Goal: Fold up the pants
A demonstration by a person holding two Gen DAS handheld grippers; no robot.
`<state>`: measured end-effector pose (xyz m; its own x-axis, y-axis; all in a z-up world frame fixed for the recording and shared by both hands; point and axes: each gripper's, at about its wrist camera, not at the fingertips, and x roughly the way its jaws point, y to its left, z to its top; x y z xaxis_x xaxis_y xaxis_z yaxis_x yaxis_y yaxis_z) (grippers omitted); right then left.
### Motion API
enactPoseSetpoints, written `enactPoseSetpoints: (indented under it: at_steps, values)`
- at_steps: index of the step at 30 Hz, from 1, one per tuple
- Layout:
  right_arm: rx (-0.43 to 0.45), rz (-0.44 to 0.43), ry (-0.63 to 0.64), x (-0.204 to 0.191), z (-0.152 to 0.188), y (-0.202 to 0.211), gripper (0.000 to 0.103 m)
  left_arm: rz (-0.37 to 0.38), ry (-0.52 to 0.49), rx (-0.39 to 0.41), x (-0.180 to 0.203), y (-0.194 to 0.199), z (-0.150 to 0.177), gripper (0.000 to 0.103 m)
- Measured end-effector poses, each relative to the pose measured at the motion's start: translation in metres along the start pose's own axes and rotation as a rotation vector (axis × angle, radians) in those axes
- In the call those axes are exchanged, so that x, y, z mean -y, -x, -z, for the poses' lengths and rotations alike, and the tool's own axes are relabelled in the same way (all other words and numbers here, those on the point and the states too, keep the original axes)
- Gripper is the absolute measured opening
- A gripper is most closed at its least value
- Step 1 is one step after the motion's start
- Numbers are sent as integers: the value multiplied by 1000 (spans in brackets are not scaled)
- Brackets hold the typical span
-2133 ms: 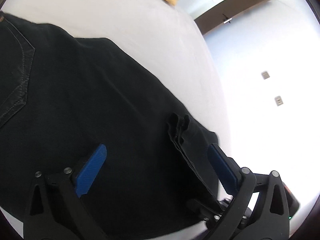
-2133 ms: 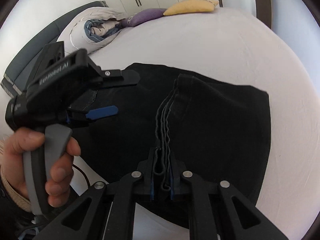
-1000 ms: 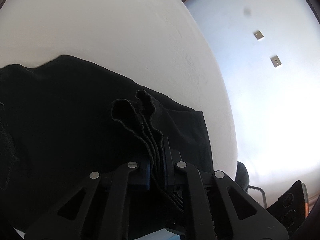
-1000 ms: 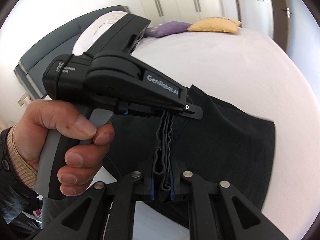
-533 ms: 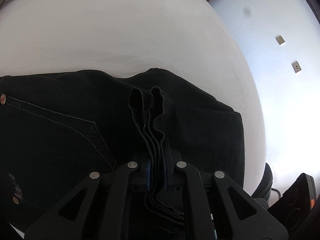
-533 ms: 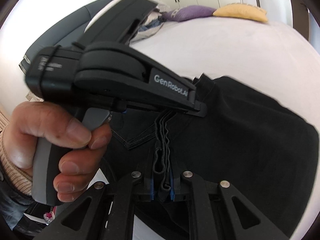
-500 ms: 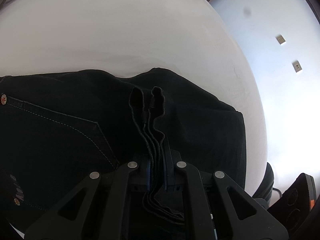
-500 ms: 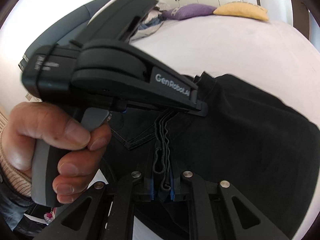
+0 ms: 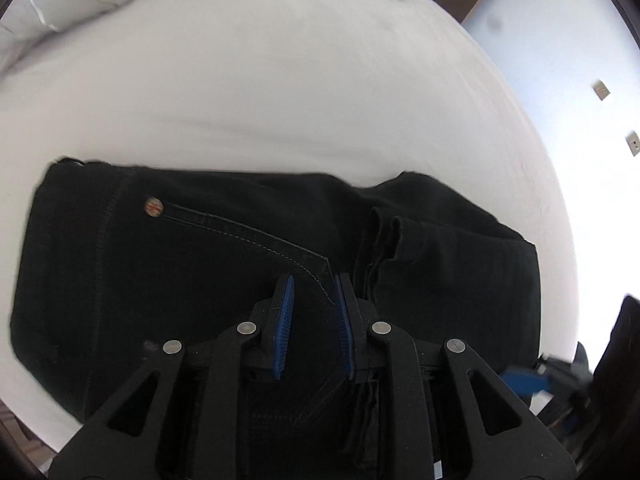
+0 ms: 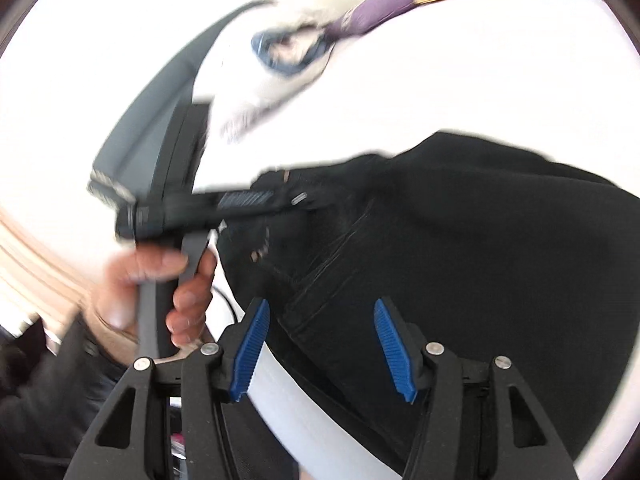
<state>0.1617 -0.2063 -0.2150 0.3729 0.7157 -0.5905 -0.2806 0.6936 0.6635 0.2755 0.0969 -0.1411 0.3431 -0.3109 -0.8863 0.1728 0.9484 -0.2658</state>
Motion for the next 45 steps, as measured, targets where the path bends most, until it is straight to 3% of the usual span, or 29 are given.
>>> enactPoseSetpoints:
  at_steps: [4,6,9,11,12,15,19,22,24,26,30,34,36,39,42,45]
  values:
    - [93,-94,-150,45,-20,43,59,36,-83,35,29,10,16,20]
    - [121,-154,-214,65,-34,52,59,16,-110,6,36,-3,30,20]
    - [122,-160,-290,96,-40,56,59,-3,-96,-58,25,-25,47,20]
    - [78,-144,-337,118,-35,46,59,-20,-133,-20,25,-27,58,20]
    - [59,-118,-364,128,-29,41,54,-35,-164,2,25,-27,62,20]
    - [94,-179,-394,140,-14,35,46,-42,-195,41,18,-25,68,20]
    - [65,-238,-399,129,9,32,48,3,-118,41,-2,-23,66,20]
    - [-11,-258,-341,96,43,29,48,2,-113,44,-20,-20,69,20]
    - [-66,-256,-285,75,61,24,48,-2,-121,45,-4,-26,86,20]
    - [-90,-238,-241,62,79,27,48,10,-115,45,-12,-27,88,20]
    - [-186,-250,-202,39,85,36,48,32,-97,54,-12,-29,92,20]
    - [-53,-274,-145,28,53,60,54,41,-84,63,-21,-28,97,20]
    - [-8,-262,-157,34,32,62,58,37,-76,62,-4,-36,104,20]
    - [-11,-232,-195,47,17,44,58,31,-66,59,0,-38,106,20]
    - [-103,-147,-260,61,30,12,58,31,-56,60,4,-38,106,20]
    - [-76,-114,-178,45,52,13,60,34,-54,59,3,-25,99,20]
